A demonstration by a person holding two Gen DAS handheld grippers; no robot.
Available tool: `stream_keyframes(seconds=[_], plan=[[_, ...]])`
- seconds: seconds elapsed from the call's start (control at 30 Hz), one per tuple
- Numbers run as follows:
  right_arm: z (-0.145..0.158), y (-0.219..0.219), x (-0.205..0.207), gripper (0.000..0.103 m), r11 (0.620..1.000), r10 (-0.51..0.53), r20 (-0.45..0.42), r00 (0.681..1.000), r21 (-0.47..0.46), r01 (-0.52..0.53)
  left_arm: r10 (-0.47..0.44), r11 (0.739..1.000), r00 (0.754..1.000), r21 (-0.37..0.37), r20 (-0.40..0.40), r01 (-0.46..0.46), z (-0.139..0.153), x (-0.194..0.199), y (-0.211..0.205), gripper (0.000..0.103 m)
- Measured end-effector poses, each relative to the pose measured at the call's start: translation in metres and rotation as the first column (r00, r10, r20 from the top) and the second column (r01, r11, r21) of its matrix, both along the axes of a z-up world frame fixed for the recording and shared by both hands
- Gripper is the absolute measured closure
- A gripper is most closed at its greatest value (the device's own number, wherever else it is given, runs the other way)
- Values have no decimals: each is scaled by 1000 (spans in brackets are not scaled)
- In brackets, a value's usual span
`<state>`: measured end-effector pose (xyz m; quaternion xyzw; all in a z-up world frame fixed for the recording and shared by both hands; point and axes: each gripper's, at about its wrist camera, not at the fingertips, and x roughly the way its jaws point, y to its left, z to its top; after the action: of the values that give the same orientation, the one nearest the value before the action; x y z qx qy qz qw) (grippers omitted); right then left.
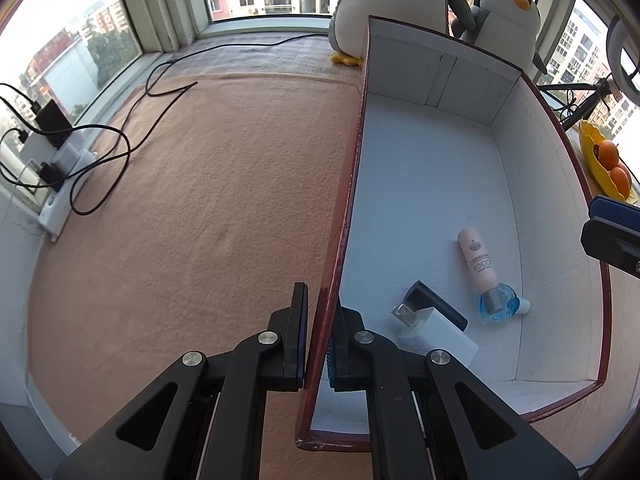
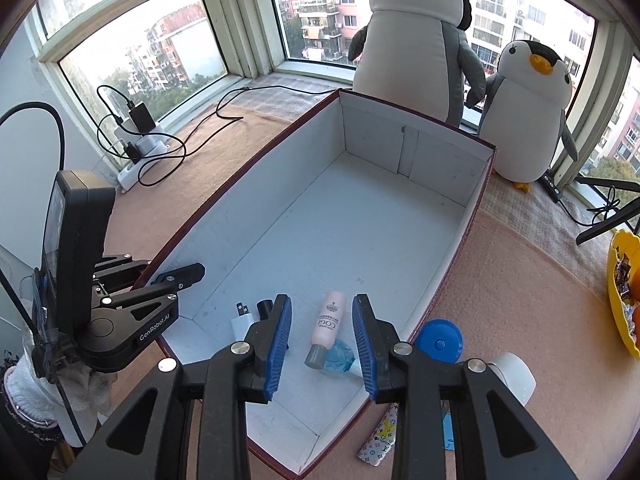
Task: Organize rigid objects
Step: 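Carry the lotion tube over the box and release it inside, then move the right tool back and grasp the white plug-in device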
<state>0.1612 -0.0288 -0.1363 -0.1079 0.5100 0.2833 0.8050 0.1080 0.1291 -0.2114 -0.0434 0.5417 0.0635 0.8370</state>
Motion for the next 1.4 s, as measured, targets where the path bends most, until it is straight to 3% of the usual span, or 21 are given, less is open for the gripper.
stream_keyframes(seconds=[0.4,0.67,0.77,0.83,1.07,1.4], plan=[[15,-65,5,73,984,-169,5,986,57,169,-27,1000,1000,15,-7,27,1,0,-3,97],[-1,-136,16,65,938,-345,-32,938,32,346,-66,997,998,45,-23,67,1,2,-7,97],[-11,-158,20,56,918,-393,-63,918,27,395,-80,995,996,50,-29,81,1,2,-8,97],[-18,-170,22,55,909,-413,-88,907,28,417,-88,995,996,51,-34,89,1,3,-8,97],[-44,-182,26,52,897,-438,-139,888,-2,442,-117,991,992,60,-50,120,0,6,-10,97],[-64,-166,33,47,911,-411,-144,900,-73,405,-149,986,987,69,-57,152,2,6,-12,97]])
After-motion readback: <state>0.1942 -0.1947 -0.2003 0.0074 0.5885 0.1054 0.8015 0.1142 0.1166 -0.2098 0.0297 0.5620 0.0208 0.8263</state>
